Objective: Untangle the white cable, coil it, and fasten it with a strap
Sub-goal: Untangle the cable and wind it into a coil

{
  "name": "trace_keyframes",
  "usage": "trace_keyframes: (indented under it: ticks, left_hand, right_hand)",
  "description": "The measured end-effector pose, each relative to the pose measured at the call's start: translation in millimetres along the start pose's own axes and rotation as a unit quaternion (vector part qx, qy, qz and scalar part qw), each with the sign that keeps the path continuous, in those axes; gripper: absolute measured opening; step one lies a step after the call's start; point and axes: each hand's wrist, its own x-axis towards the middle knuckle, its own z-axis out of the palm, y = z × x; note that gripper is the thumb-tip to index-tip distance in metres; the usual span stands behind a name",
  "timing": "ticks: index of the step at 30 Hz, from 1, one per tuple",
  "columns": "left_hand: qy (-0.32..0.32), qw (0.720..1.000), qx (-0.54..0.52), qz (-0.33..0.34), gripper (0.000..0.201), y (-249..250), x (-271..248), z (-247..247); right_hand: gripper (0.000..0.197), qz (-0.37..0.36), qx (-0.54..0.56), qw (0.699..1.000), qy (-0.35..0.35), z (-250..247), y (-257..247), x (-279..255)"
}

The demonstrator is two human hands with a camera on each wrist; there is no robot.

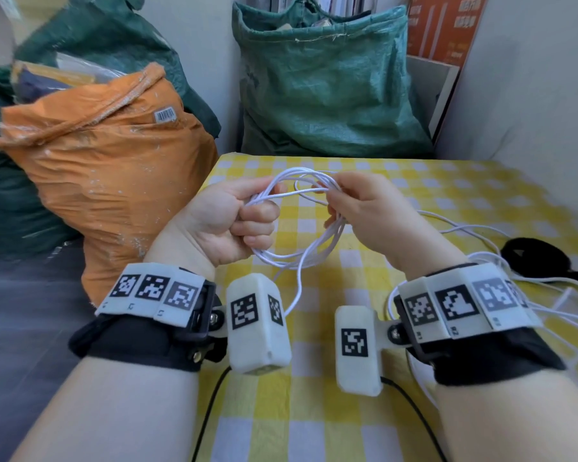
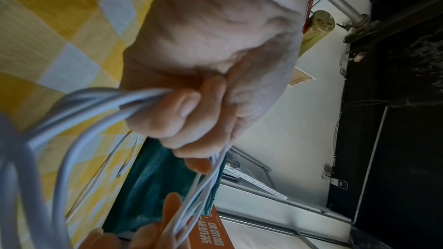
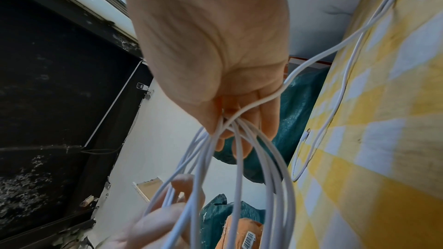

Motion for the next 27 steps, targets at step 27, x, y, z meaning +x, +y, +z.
trace_keyframes:
  ticks: [27]
  left_hand:
    - [-0.018, 0.997, 0.071, 0.004, 0.037, -1.8, -2.5, -9.8]
  right_hand:
    - [0.023, 0.047, -0.032, 0.998, 0.037, -18.3, 5.4, -4.7]
